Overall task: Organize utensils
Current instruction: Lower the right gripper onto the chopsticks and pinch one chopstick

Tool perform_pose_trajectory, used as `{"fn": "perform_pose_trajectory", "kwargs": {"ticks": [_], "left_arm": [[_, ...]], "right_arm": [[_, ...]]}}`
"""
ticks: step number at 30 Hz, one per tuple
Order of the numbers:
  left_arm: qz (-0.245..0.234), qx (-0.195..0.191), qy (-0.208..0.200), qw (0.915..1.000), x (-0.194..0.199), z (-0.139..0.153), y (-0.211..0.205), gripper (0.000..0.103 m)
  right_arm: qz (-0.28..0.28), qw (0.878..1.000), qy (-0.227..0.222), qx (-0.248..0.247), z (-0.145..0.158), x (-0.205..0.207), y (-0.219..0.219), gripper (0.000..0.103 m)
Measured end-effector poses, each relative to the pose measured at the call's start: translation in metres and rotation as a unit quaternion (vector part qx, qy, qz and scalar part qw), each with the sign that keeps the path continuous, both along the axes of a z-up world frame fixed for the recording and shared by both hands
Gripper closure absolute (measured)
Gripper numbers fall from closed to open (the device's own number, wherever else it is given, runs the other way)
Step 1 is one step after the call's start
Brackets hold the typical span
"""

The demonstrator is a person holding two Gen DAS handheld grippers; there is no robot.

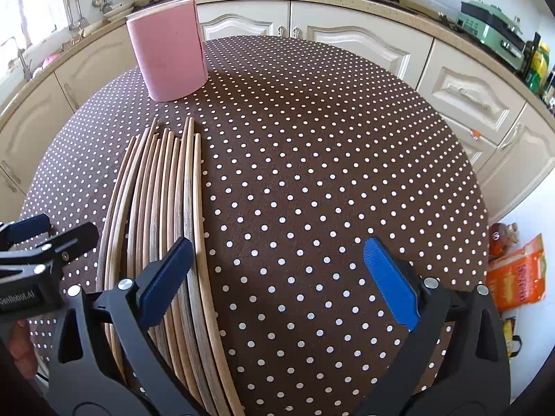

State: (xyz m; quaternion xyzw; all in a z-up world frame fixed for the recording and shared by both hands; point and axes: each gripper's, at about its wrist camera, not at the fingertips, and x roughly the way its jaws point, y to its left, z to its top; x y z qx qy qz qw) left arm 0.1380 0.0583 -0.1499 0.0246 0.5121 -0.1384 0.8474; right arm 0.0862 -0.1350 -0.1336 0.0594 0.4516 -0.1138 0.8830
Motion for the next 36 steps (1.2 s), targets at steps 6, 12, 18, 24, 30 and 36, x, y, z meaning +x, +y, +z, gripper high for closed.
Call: {"fn": "perform_pose_trajectory", "kwargs": {"ticks": [6,12,18,24,30,36], "left_arm": [[-0.012,0.031,-0.006,0.9994,0.003,0.002,-0.011,0.004],[-0.005,0.037,-0.005,0.9993,0.009,0.003,-0.018,0.004],[0.005,0.043,0.015,0.9989,0.015,0.002,-0.022,0.004],[0.01,0.052,0.02,0.9984,0.021,0.003,-0.017,0.004],[0.021,0.064,0.005,0.9977,0.035,0.004,-0.027,0.013],[0.0,0.059,-0.025,0.998,0.049,0.016,-0.048,0.071]], "right_arm": [[-0.008,1.0,0.001,-0.011,0.002,-0.001,0.007,0.013],[0.019,1.0,-0.001,-0.009,0.005,-0.003,0.011,0.025],[0.038,0.999,0.015,0.006,0.007,0.005,0.008,0.031],[0.056,0.998,0.03,0.012,0.002,0.02,0.007,0.034],[0.058,0.998,0.011,0.006,0.002,0.031,0.007,0.064],[0.052,0.999,-0.007,0.011,0.004,0.034,-0.001,0.097]]}}
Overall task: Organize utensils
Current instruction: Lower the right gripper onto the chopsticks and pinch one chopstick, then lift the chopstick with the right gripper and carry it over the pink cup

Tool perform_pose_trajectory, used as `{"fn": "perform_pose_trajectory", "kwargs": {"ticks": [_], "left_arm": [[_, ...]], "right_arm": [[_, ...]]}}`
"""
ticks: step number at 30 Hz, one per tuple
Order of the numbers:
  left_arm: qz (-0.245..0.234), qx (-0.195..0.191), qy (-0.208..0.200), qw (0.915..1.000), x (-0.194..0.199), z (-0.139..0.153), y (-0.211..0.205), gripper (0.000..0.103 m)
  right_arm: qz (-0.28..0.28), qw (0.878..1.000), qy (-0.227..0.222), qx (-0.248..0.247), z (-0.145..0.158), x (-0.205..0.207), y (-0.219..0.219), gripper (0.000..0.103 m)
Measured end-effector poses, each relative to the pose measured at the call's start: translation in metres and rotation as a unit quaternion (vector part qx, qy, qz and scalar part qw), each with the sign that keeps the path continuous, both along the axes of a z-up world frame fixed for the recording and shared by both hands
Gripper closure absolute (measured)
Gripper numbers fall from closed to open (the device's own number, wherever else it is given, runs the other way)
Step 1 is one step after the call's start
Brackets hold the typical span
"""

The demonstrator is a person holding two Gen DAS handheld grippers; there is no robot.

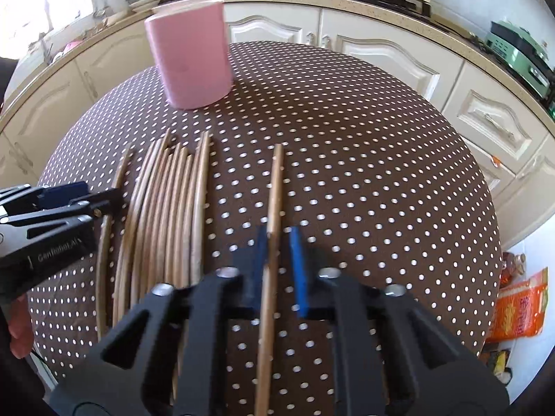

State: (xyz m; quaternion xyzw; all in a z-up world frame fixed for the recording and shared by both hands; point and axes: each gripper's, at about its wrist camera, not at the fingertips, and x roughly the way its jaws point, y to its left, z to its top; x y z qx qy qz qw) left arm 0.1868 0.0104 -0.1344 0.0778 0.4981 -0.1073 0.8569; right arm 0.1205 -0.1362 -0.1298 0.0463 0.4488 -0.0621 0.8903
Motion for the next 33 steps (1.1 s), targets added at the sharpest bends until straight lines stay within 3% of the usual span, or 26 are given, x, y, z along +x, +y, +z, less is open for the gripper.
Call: {"fn": "perform_pose_trajectory", "kwargs": {"ticks": [3,4,8,14,21,28,33], "left_arm": [[-0.009,-0.002,-0.001,1.0,0.007,0.001,-0.01,0.094],[-0.012,-0.01,-0.001,0.9999,0.01,0.002,-0.011,0.096],[-0.011,-0.043,-0.003,0.999,0.018,0.003,-0.012,0.097],[0.029,-0.078,-0.027,0.9962,0.026,0.014,0.011,0.097],[0.02,-0.119,-0.077,0.9897,0.026,0.05,0.009,0.097],[-0.007,-0.162,-0.139,0.9769,0.033,0.09,-0.003,0.097],[-0.026,-0.184,-0.172,0.9674,0.033,0.11,-0.005,0.097]], "right_arm": [[0.0,0.999,-0.008,0.036,0.0,-0.001,-0.014,0.098],[-0.004,0.999,-0.012,0.048,0.0,-0.002,-0.018,0.098],[-0.016,0.996,-0.028,0.081,0.001,-0.005,-0.028,0.098],[-0.022,0.99,-0.101,0.093,0.024,-0.016,-0.034,0.098],[-0.025,0.981,-0.166,0.093,0.054,-0.019,-0.037,0.098],[-0.027,0.968,-0.224,0.107,0.08,-0.009,-0.043,0.098],[-0.05,0.95,-0.282,0.122,0.101,-0.002,-0.049,0.098]]}}
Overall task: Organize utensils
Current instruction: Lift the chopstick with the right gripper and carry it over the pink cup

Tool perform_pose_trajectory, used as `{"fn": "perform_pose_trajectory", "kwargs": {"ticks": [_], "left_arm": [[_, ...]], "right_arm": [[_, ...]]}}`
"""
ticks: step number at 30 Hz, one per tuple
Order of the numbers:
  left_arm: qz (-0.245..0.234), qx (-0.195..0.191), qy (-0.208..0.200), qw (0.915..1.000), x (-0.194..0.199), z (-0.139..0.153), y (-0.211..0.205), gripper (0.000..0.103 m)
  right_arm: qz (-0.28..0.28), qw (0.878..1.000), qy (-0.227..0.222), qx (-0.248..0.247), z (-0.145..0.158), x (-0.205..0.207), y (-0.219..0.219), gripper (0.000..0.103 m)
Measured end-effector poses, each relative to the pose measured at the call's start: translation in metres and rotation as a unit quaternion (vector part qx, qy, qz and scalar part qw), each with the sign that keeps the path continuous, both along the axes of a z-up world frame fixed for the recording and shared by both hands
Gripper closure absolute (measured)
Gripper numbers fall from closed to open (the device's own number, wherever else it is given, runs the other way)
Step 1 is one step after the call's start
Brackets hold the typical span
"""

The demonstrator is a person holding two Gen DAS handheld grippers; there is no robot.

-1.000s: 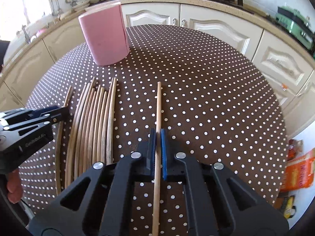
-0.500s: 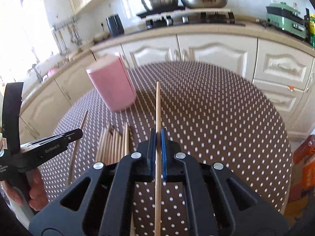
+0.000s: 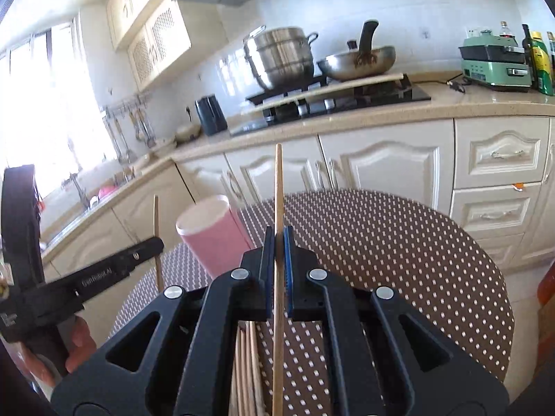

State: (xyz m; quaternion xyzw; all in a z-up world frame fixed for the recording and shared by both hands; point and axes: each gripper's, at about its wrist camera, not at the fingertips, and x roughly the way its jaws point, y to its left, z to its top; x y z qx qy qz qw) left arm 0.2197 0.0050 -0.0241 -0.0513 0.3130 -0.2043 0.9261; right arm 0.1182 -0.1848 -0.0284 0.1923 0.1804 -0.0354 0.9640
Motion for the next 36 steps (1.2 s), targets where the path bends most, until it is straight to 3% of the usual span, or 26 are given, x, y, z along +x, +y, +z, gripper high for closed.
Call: {"fn": "perform_pose_trajectory", "kwargs": {"ticks": [8,17,28,36], "left_arm": [[-0.008,0.011,-0.053,0.9985,0.005,0.034,-0.009,0.097],[-0.017,0.014,-0.108,0.9939,0.011,0.078,-0.015,0.097],[0.012,-0.007,-0.159,0.9872,0.028,0.132,0.009,0.097],[0.013,-0.019,-0.169,0.9853,0.057,0.157,0.007,0.097]], "right_arm": [[-0.004,0.997,-0.081,0.008,0.041,0.015,-0.007,0.098],[-0.002,0.99,-0.141,0.008,0.087,0.044,-0.004,0.098],[0.006,0.983,-0.181,-0.003,0.11,0.077,0.014,0.098],[0.015,0.977,-0.21,0.015,0.103,0.113,0.013,0.097]]}}
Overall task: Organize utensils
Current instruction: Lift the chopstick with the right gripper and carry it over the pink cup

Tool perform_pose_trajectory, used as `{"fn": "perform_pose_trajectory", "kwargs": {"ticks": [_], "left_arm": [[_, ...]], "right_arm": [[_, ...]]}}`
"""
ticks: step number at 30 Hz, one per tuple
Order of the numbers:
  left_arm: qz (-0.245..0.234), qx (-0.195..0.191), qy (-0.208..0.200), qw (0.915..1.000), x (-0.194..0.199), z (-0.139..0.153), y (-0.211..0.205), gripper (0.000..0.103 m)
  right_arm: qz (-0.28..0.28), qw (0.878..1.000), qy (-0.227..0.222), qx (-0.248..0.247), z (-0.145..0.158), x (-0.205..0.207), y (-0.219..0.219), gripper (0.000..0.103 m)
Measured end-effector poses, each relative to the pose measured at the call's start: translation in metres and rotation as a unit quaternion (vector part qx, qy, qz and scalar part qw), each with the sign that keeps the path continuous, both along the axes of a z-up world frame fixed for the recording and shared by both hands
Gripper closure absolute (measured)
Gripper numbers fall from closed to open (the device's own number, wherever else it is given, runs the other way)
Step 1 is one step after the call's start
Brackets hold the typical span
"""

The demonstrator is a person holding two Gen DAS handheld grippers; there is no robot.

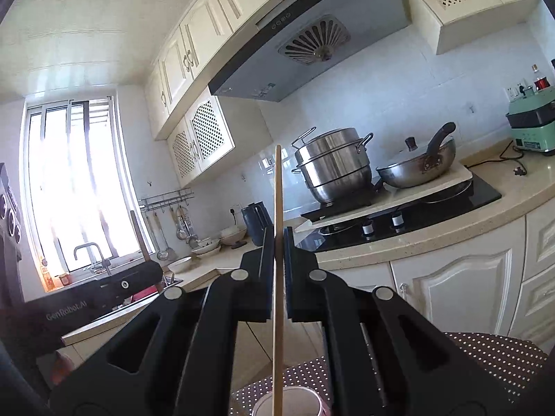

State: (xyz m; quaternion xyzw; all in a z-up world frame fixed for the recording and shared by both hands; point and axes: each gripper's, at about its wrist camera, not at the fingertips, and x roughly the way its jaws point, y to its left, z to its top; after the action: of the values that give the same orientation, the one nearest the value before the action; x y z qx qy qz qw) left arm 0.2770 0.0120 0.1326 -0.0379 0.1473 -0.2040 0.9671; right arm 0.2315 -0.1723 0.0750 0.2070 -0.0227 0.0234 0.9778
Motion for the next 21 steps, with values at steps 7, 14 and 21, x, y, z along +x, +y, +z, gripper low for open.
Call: {"fn": "perform_pose_trajectory", "kwargs": {"ticks": [7,14,21], "left_arm": [[-0.018,0.004,0.008,0.9998,0.035,-0.014,-0.008,0.097],[-0.035,0.02,0.044,0.9982,0.069,-0.053,-0.011,0.097],[-0.042,0.046,0.07,0.9956,0.086,-0.077,-0.02,0.097]], "right_arm": [[0.016,0.999,0.027,0.037,-0.026,0.042,-0.009,0.097],[0.02,0.997,0.067,0.022,-0.059,0.07,0.0,0.097],[0.007,0.995,0.101,-0.006,-0.078,0.075,0.009,0.097]]}}
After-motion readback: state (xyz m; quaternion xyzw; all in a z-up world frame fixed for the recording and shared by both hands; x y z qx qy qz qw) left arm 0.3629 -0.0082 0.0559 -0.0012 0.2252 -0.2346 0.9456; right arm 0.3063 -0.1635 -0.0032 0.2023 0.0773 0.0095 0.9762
